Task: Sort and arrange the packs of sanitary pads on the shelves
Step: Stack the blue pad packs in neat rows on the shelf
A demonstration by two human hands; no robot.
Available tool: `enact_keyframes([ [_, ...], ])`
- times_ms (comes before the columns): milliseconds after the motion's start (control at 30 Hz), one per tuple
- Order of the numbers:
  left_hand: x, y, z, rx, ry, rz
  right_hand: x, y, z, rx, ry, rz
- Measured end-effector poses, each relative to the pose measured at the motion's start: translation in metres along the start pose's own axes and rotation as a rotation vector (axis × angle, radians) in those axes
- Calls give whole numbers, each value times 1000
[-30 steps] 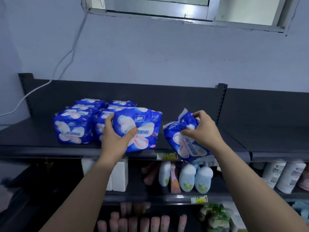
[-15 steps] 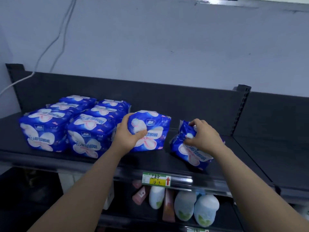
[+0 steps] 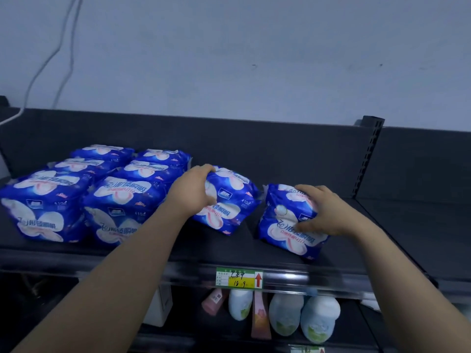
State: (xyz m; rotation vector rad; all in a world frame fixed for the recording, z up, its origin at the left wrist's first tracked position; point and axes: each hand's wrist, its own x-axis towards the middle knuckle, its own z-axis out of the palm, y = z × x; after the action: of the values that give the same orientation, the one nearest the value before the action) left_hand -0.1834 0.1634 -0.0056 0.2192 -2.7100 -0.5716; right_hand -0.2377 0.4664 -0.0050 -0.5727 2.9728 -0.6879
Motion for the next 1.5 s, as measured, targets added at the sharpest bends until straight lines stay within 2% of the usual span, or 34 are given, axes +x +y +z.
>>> enact_keyframes([
  [133,5,-7,-11,426,14,-41,-2,3,0,26,16,4],
  [267,10,-19,-11,562,15,-18,-6,-5,2,-8,12,-58],
  [400,11,-30,-14,493,-49,73,-9,-21,7,-106,24,-134],
  [467,7,-33,-19,372,-77,93,-11,-28,11,-108,18,-157],
  [600,-4,-37,-35,121,-48,99,-17,-42,20,86,-12,-164],
  [733,-20,-52,-54,124,45,98,-21,-62,27,156,-61,-190],
  [833,-35,-64,-59,201,126,108,-20,-79,36,123,-26,-212],
  [967,-45,-80,-55,264,126,113,-14,-102,49,36,7,-287],
  [1133,-53,-101,-56,215,225,117,-5,-125,69,152,2,-277],
  [1267,-57,-109,-52,117,221,160,1,-136,87,260,12,-282],
  [1500,-67,-96,-45,182,149,180,-5,-137,96,406,141,-244],
])
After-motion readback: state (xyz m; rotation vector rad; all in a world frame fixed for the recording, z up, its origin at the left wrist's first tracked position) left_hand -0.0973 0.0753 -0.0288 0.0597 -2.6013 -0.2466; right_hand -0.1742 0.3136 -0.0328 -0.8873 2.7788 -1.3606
